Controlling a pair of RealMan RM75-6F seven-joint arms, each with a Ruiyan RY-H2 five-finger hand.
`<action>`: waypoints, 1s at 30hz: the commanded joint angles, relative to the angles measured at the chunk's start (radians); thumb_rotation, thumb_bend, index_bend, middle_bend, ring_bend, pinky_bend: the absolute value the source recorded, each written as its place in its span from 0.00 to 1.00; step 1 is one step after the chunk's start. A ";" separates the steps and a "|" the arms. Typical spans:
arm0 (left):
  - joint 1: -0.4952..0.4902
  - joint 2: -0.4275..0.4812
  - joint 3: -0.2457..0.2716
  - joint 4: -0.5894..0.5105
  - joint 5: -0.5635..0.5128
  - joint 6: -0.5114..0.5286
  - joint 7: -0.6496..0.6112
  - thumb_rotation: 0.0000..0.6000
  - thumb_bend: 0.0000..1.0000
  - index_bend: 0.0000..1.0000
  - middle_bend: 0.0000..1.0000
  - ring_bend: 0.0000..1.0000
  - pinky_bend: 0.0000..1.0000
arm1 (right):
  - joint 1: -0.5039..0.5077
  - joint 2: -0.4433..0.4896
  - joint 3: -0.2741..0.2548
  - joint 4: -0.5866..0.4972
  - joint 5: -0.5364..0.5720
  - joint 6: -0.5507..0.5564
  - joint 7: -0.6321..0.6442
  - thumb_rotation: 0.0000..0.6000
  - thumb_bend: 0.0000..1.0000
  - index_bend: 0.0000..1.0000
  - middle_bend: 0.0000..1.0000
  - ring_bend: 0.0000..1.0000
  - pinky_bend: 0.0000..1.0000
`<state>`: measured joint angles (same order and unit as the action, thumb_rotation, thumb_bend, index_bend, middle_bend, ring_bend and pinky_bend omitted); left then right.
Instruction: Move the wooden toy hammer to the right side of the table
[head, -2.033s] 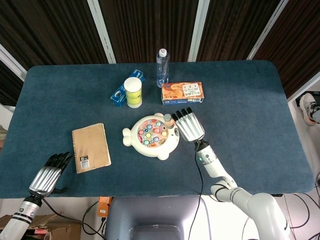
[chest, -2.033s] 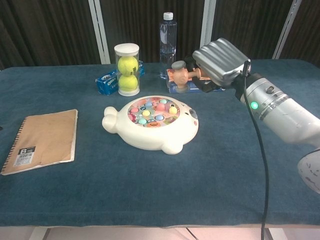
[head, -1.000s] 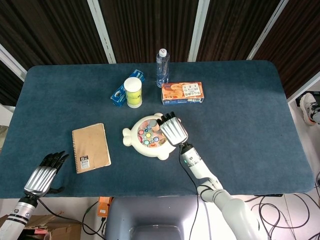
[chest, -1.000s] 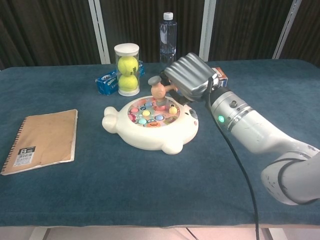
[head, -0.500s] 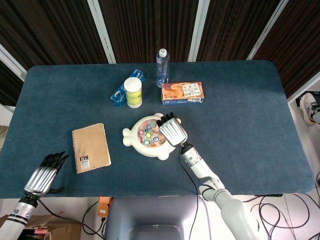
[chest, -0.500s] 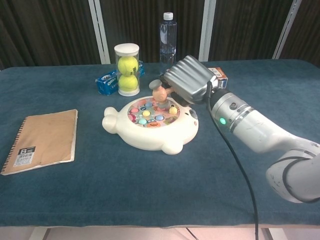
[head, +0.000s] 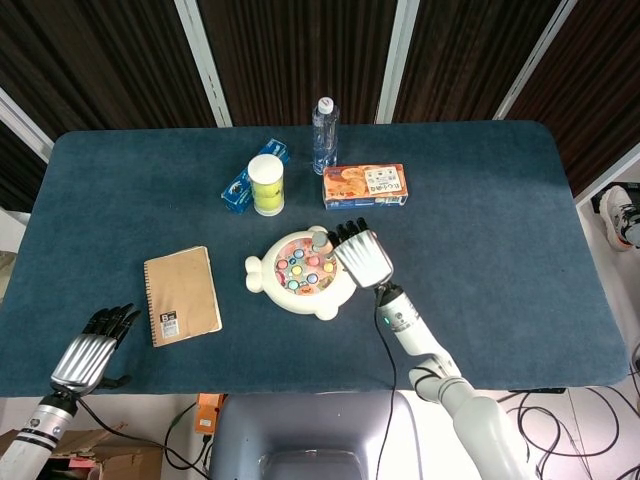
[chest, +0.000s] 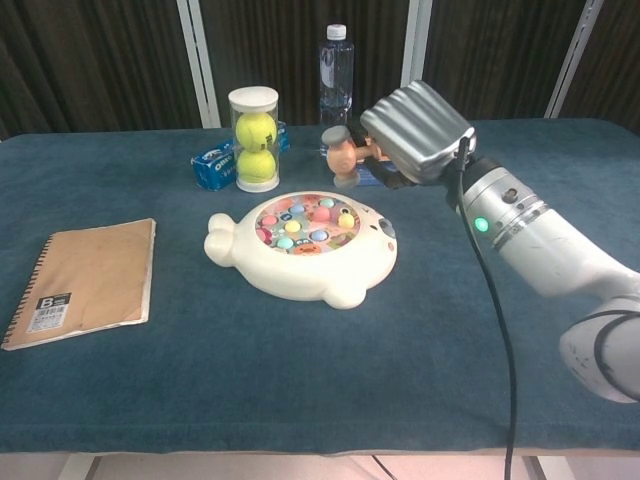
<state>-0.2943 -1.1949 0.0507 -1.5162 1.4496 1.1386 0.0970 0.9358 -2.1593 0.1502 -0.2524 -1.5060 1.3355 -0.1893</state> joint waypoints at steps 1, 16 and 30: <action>-0.001 -0.003 0.000 0.000 -0.001 -0.002 0.005 1.00 0.12 0.00 0.00 0.00 0.08 | -0.019 0.013 -0.013 -0.008 -0.006 0.004 0.005 1.00 0.48 1.00 0.85 0.69 0.69; -0.003 -0.004 -0.003 -0.003 -0.007 -0.006 0.009 1.00 0.12 0.00 0.00 0.00 0.08 | -0.030 -0.004 -0.049 0.001 -0.028 -0.047 -0.020 1.00 0.48 1.00 0.85 0.69 0.69; -0.003 -0.004 -0.002 -0.006 -0.004 -0.003 0.011 1.00 0.12 0.00 0.00 0.00 0.08 | -0.048 0.007 -0.081 0.004 -0.047 -0.091 -0.001 1.00 0.48 1.00 0.85 0.69 0.69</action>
<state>-0.2975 -1.1989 0.0484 -1.5217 1.4461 1.1359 0.1075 0.8896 -2.1550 0.0728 -0.2469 -1.5496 1.2463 -0.1922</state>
